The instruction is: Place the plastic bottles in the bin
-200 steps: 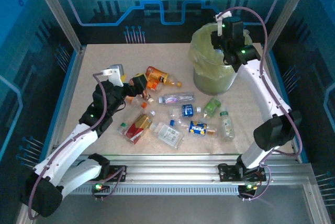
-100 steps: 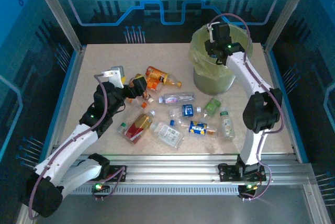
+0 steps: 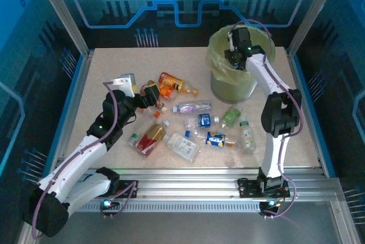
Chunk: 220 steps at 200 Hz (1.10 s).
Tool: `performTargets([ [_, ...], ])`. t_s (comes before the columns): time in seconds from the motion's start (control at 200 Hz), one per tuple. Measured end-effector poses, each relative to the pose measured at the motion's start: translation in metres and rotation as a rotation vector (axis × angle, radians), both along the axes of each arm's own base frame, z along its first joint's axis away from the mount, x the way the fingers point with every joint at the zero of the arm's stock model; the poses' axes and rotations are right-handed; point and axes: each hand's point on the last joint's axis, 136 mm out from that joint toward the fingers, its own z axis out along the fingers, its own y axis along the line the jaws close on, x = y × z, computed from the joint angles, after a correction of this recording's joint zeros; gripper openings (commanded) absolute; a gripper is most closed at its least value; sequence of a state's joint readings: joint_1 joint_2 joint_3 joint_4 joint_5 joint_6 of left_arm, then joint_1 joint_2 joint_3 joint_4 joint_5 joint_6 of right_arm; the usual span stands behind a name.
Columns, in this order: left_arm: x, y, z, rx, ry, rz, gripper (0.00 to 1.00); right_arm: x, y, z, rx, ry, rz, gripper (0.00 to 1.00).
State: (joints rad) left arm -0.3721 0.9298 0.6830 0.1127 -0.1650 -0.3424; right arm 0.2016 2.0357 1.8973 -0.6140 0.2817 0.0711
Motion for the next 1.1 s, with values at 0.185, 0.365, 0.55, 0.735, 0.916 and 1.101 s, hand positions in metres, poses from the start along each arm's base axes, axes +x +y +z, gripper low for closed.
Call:
performTargets([
  [0.185,0.0,0.001,-0.001,0.001,0.004,0.004,0.99,0.0,0.0,0.004,0.003,0.012,-0.002,0.71],
  [0.365,0.001,0.001,-0.003,0.004,0.01,0.005,0.99,0.001,0.001,0.027,0.015,-0.019,-0.008,0.82],
  [0.55,0.004,0.001,-0.009,0.01,0.024,0.009,0.99,-0.016,-0.003,0.069,0.04,-0.066,-0.023,1.0],
  [0.735,0.004,0.002,-0.014,0.014,0.034,0.012,0.99,-0.053,-0.01,0.135,0.085,-0.166,-0.042,1.0],
  [0.916,0.006,0.002,-0.019,0.018,0.044,0.012,0.99,-0.119,-0.012,0.171,0.123,-0.225,-0.055,1.0],
  [1.101,0.008,0.001,-0.019,0.012,0.04,0.011,0.99,-0.194,-0.015,0.153,0.164,-0.203,-0.071,1.0],
])
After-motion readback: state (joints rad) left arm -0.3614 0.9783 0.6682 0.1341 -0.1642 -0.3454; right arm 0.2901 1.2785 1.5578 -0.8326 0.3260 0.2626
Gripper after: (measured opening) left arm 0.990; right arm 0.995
